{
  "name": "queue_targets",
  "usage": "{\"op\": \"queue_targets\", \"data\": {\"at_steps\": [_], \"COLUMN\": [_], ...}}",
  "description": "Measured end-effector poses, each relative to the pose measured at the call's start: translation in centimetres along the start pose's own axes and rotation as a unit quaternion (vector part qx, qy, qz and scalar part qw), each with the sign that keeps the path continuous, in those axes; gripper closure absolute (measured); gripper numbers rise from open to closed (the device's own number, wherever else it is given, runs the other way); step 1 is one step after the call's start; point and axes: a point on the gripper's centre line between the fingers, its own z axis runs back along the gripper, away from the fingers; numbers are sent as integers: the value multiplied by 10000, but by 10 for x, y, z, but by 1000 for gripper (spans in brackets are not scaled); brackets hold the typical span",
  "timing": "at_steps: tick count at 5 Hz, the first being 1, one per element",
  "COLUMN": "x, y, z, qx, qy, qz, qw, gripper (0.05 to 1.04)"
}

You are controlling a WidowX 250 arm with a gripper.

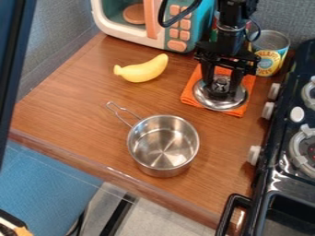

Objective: Move the silver lid to the left side of the table

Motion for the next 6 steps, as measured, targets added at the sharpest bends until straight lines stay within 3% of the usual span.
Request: {"op": "queue_targets", "data": {"at_steps": [1,2,3,4,5,6], "x": [0,0,-2,4,-8,-40], "y": [-1,-2,-2,6,38,92], "z": [0,0,2,34,69,85], "qx": [11,4,-132,-410,-599,-514], "qy": [-1,7,74,-210,-474,-497], "qz": [-30,-103,-69,72,459,875], "qw": [10000,9999,9999,9989,9960,9936], "gripper": [705,795,795,795,795,795]}}
